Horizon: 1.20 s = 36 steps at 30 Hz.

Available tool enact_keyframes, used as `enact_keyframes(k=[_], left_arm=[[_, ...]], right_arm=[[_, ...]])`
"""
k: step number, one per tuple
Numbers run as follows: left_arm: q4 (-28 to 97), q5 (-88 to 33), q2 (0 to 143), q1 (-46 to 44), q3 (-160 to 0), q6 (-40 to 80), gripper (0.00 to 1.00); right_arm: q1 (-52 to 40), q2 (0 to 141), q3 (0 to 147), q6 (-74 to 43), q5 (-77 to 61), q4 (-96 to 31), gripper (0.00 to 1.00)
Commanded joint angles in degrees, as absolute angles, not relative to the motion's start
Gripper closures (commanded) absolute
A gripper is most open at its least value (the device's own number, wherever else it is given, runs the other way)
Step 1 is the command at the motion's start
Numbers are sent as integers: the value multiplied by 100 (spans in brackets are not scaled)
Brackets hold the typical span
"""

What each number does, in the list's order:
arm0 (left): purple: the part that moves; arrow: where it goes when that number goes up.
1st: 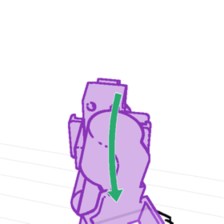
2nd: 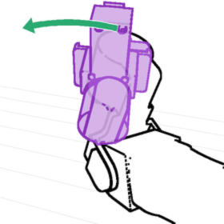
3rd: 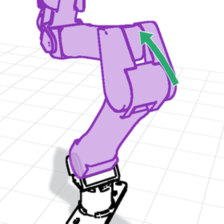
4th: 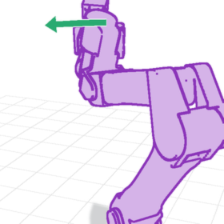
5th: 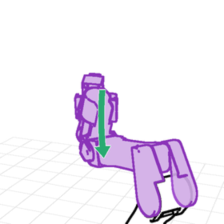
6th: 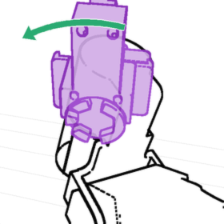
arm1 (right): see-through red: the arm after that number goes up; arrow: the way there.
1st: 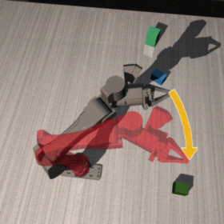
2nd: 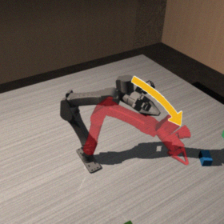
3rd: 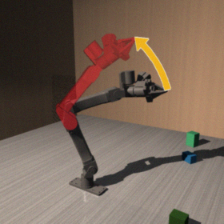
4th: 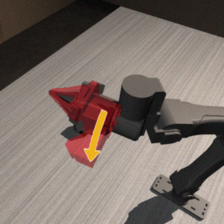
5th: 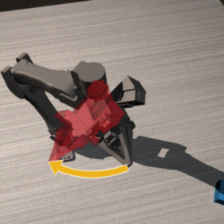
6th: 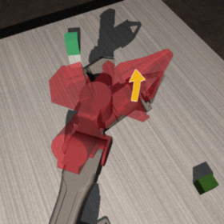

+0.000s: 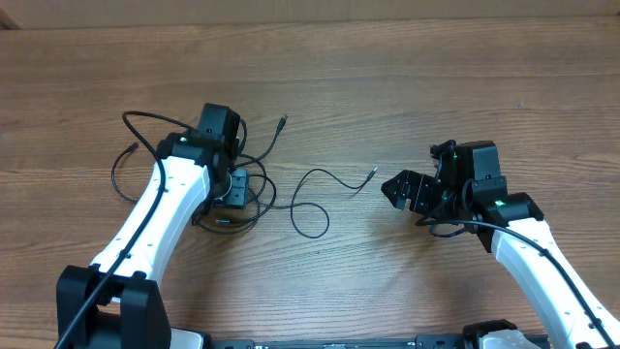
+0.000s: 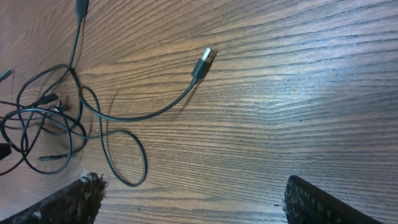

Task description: Untangle cables

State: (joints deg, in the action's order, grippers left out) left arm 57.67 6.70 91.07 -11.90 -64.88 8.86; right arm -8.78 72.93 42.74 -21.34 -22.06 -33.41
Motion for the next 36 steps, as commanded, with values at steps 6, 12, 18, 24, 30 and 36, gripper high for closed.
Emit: enact_keyframes(k=[6, 12, 18, 24, 30, 36], left_arm=[[5712, 152, 9148, -1164, -6372, 1048, 96], [5813, -1007, 9137, -1166, -7140, 954, 96], [5999, -2899, 9126, -1170, -8746, 180, 96], [5800, -4724, 9126, -1170, -10390, -3, 96], [5513, -5483, 9124, -1170, -11365, 246, 96], [4687, -6257, 9124, -1170, -11528, 854, 95]], right_arm=[[-904, 7279, 4237, -2093, -2143, -3308, 9], [-904, 7279, 4237, -2095, -2145, -3284, 8], [-904, 7279, 4237, -2095, -2154, -3284, 5], [-904, 7279, 4237, -1811, -2788, -3197, 5], [-906, 7279, 4237, -1382, -3365, -3177, 5], [-906, 7279, 4237, -416, -4525, -3159, 0]])
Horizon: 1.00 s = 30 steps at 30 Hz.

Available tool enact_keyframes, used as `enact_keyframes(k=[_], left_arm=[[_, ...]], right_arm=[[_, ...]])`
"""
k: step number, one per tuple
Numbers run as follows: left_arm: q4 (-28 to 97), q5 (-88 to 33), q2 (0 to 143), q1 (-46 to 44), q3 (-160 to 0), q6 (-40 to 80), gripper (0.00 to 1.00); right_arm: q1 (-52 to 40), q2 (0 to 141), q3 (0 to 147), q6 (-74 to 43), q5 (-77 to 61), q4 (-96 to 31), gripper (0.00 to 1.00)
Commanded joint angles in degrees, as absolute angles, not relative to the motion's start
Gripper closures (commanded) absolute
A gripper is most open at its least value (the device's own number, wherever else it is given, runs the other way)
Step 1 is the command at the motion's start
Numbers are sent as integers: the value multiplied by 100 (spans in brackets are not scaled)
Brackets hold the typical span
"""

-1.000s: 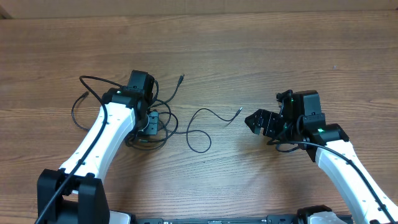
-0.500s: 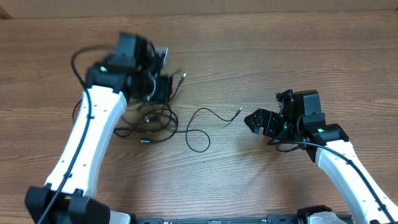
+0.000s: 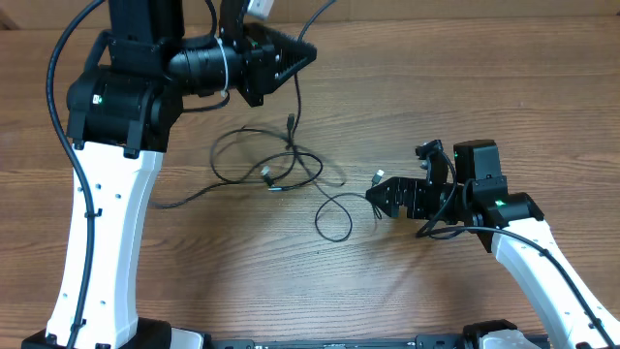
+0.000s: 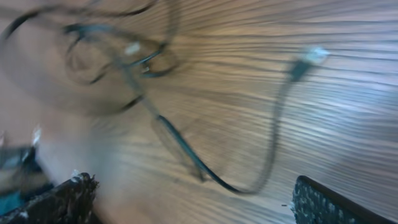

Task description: Untangle cables

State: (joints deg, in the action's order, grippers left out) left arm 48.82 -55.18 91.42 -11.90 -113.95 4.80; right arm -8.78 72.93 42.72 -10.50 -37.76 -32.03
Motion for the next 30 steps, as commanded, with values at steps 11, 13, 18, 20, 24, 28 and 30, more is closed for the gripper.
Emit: enact_keyframes(k=[11, 13, 18, 20, 24, 28, 30], left_arm=[[4552, -6267, 9129, -1173, -11528, 993, 96], [4521, -6311, 9129, -1175, -11528, 993, 96], [4497, -6307, 9129, -1181, -11526, 991, 96], [4499, -6307, 9129, -1181, -11526, 991, 96], [4501, -6305, 9129, -1181, -11528, 991, 96], [4521, -6305, 9129, -1181, -11526, 989, 96], [4523, -6302, 9129, -1181, -11526, 989, 96]], right_arm=[[-906, 7279, 4237, -762, -4510, -2585, 0], [-906, 7279, 4237, -880, -4508, -2314, 0], [-906, 7279, 4237, -875, -4272, -1938, 1], [-906, 7284, 4237, -873, -4056, -1938, 1], [-906, 7400, 4237, -867, -3909, -1852, 5], [-906, 7732, 4237, -869, -3905, -1619, 9], [-932, 7977, 4237, -871, -3907, -1457, 10]])
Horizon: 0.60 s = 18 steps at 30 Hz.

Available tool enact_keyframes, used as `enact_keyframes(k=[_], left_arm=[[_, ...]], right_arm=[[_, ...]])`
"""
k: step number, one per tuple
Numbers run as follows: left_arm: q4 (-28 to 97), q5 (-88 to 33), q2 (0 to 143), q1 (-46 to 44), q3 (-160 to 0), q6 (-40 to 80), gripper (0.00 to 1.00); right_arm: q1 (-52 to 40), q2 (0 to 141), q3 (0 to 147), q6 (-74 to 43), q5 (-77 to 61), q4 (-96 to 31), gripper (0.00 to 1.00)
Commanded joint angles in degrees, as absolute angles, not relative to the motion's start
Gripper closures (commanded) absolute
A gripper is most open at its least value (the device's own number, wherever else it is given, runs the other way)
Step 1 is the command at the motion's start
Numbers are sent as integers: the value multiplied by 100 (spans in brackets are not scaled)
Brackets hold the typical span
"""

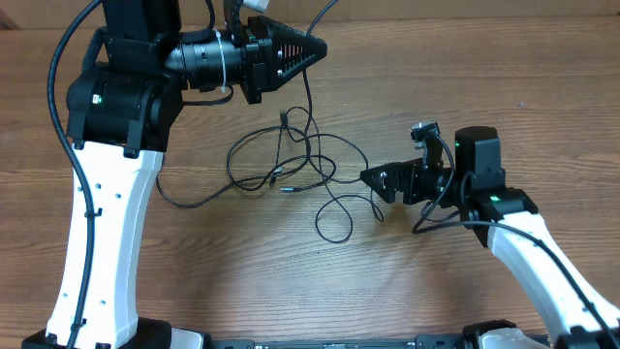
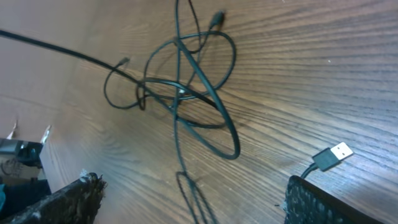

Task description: Untangle cables

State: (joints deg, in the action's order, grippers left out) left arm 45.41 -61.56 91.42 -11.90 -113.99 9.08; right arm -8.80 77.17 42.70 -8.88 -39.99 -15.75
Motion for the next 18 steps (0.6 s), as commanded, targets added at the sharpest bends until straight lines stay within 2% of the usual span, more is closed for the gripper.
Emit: enact_keyframes(k=[1, 9, 11, 14, 18], left_arm=[[4521, -6302, 9129, -1181, -11526, 989, 96], [4619, -6237, 9129, -1181, -11526, 987, 96], [4626, -6237, 9129, -1181, -11526, 987, 96], [4628, -6237, 9129, -1181, -11524, 987, 96], [4652, -6235, 9129, -1181, -11524, 987, 96]], right_arm=[[-972, 8119, 4237, -871, -3911, -1365, 11], [-1525, 8678, 4237, -711, -3898, -687, 12], [-1653, 8715, 4237, -679, -3524, -585, 12], [-1778, 8783, 4237, -679, -2788, -517, 24], [-1811, 8971, 4237, -679, -2613, -471, 27]])
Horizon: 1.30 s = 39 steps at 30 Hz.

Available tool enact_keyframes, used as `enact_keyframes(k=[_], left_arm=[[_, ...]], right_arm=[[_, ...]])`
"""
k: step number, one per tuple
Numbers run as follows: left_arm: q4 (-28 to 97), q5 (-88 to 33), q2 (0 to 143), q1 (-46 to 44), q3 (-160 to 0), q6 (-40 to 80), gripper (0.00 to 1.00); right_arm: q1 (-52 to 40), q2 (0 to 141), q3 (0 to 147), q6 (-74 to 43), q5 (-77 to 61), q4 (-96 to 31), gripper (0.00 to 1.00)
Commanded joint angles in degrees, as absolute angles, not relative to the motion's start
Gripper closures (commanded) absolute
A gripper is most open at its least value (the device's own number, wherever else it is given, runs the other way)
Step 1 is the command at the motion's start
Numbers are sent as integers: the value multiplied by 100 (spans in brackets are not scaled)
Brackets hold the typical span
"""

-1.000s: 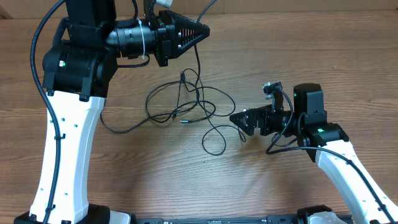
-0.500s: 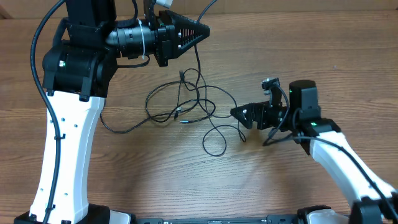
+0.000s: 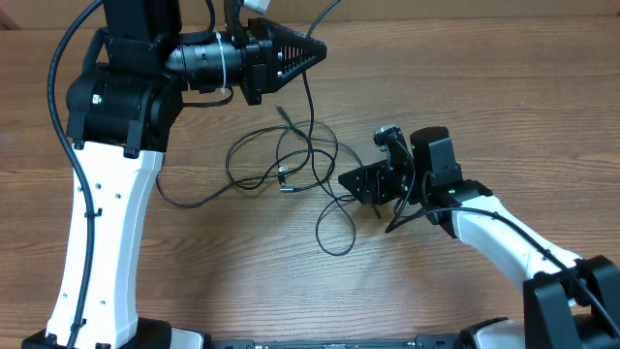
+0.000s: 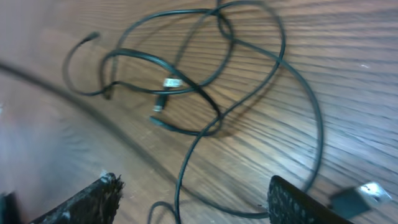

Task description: Untangle cables

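Observation:
A tangle of thin black cables (image 3: 254,180) lies on the wooden table, with one loop (image 3: 334,247) trailing toward the front. One strand rises from it to my left gripper (image 3: 312,48), which is held high above the table and shut on that cable. My right gripper (image 3: 351,184) is low at the tangle's right edge and open. In the right wrist view the tangle (image 4: 186,93) lies ahead, one strand runs between the right gripper's (image 4: 194,183) fingers, and a silver USB plug (image 4: 365,191) lies beside the right finger (image 4: 298,202).
The wooden table (image 3: 504,78) spreads wide around the cables. A loose cable end (image 3: 170,199) lies under the raised left arm (image 3: 107,223). Black arm cables (image 3: 77,39) hang by the left arm.
My right gripper has moved left, from beside the tangle to its right edge, and a strand now lies between its open fingers. The left gripper holds its cable at the same height.
First my left gripper was down on the tangle at the left and the right gripper stood open far to the right. Then the left arm was raised with a cable, the tangle lying farther right. The right gripper has come closer at each moment.

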State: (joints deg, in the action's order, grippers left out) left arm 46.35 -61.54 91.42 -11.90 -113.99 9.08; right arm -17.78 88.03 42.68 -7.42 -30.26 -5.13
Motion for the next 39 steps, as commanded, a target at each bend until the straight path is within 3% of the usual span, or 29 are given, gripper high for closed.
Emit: enact_keyframes(k=[1, 10, 14, 22, 25, 29, 35, 39], left_arm=[[4654, -6235, 9129, -1181, -11524, 987, 96], [5218, -5065, 9129, -1181, -11524, 954, 96], [5872, -3109, 9129, -1181, -11524, 932, 95], [6965, 1308, 9129, -1024, -11524, 1601, 96], [7161, 2217, 9129, -760, -11524, 1802, 96], [7269, 2814, 9129, -167, -11524, 2134, 96], [7338, 2801, 9129, 974, -11524, 2626, 94], [7424, 2670, 9129, 1739, -11524, 2886, 94]], right_arm=[[-1811, 9017, 4237, -679, -2611, -475, 28], [-1811, 9100, 4237, -703, -2609, -655, 25], [-1811, 9100, 4237, -703, -2418, -1004, 21], [-1811, 9100, 4237, -707, -1874, -2126, 21], [-1811, 9100, 4237, -731, -1568, -2412, 21], [-1793, 9100, 4237, -1219, -685, -2812, 21], [-1791, 9100, 4237, -2893, 1203, -3559, 25], [-1693, 9100, 4237, -3542, 1586, -3809, 25]])
